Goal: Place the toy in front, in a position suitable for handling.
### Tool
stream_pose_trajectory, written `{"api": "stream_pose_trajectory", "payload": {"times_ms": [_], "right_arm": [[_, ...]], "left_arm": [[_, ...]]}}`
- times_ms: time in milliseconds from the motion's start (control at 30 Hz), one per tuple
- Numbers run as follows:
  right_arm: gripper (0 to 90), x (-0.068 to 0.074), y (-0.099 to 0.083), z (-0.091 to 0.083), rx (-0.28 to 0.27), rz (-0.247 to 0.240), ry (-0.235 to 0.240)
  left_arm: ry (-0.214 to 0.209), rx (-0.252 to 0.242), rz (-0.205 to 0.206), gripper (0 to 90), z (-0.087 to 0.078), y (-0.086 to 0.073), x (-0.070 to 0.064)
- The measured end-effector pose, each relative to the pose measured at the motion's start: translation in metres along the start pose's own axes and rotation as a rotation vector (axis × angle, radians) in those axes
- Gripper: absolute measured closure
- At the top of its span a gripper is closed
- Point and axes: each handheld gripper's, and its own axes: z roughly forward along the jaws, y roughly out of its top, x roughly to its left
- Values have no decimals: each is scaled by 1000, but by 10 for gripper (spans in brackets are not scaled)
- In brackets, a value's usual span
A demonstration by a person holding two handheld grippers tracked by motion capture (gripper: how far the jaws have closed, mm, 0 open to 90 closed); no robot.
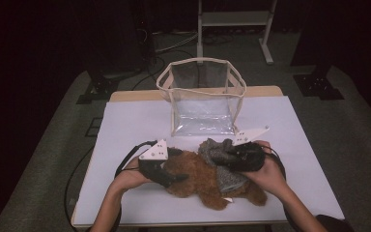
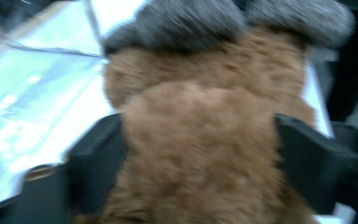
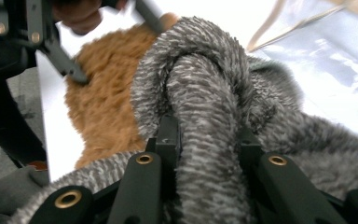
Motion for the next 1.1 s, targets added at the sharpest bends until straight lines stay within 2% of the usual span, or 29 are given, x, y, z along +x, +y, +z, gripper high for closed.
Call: {"api": "stream_pose_trajectory", "payload": {"times_ms": [100, 167, 200, 267, 400, 467, 567, 633, 700, 800, 867, 933, 967, 1100], "right_arm": [[701, 0, -2, -7, -13, -5, -8], [705, -4, 0, -12, -30, 11, -22], [706, -5, 2, -12, -29, 17, -24], [708, -4, 8, -7, -26, 1, -24], [702, 3, 20, 13, -1, -48, 14], [703, 3, 20, 17, 8, -51, 13], [701, -3, 15, 9, 3, -38, -19], [700, -10, 11, -2, -12, -2, -49], [698, -13, 7, -9, -25, 31, -34], [686, -8, 0, -8, -29, 31, 6], [688, -1, -4, -5, -37, 37, 18], [702, 7, -8, -4, -44, 28, 13], [706, 10, -9, -5, -49, 28, 15], [708, 18, -14, -9, -57, 2, 26]], "left_arm": [[-34, -3, -21, 152, 1, -3, 1], [-60, -1, -13, 235, 3, -4, -2], [-62, 8, -6, 236, 4, -4, -4], [-69, 18, -1, 240, 6, -2, -6], [-79, 32, 17, 256, 4, -3, -9], [-85, 35, 21, 257, 3, -4, -10], [-84, 36, 22, 257, 4, -4, -10], [-83, 41, 26, 257, 4, -3, -10], [-84, 46, 30, 255, 4, -2, -10], [-81, 57, 52, 215, 0, 1, -8], [-59, 51, 51, 156, -3, 2, -6], [-27, 49, 23, 54, -5, 2, -4], [-23, 46, 9, 35, -6, 2, -3], [-51, 38, -22, 24, -3, -1, -1]]}}
